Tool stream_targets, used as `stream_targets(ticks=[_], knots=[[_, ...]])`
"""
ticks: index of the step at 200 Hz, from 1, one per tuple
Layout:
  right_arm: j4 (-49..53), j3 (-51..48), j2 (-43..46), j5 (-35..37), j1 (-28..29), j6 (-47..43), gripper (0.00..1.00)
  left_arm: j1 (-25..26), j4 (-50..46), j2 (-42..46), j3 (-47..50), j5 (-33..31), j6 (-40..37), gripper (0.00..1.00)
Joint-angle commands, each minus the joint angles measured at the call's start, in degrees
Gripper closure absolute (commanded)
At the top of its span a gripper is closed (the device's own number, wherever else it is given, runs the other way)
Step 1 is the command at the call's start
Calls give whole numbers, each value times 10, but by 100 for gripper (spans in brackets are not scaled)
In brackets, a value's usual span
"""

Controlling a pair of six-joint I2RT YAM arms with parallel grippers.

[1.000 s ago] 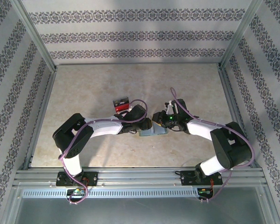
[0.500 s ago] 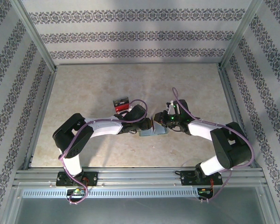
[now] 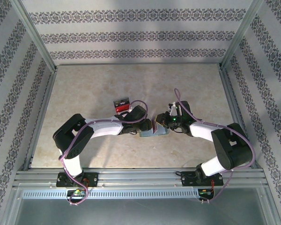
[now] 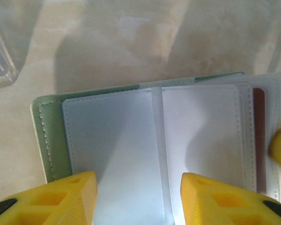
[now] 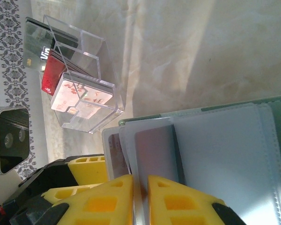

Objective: Take the credit cards out of the card holder

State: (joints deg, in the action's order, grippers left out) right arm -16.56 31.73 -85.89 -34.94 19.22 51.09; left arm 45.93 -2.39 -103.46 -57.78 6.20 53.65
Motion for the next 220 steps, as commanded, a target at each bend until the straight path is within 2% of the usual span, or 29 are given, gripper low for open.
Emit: stream_targets(ticks=[1, 24, 62, 100, 125, 151, 174, 188, 220], knots=[[9, -8, -9, -3, -2, -9, 84, -8, -19, 9, -1, -9, 8, 50], [11, -5, -13, -7, 1, -11, 83, -9, -21, 14, -1, -10, 9, 48], [17, 0, -18, -4, 7, -18, 81, -10, -46, 46, 3, -32, 9, 34], [17, 8, -31, -5, 14, -20, 79, -12, -74, 82, 11, -70, 3, 29], [11, 21, -41, -7, 25, -20, 80, -13, -53, 70, 15, -55, 6, 30], [3, 34, -52, -11, 40, -14, 83, -13, -24, 56, 15, -30, 13, 38], [-6, 34, -48, -14, 44, -5, 79, -13, -40, 59, 13, -41, 10, 40], [-6, 34, -40, -15, 45, -4, 78, -14, -50, 62, 15, -51, 6, 45], [-3, 34, -25, -14, 42, -3, 78, -15, -49, 50, 17, -48, 2, 48]])
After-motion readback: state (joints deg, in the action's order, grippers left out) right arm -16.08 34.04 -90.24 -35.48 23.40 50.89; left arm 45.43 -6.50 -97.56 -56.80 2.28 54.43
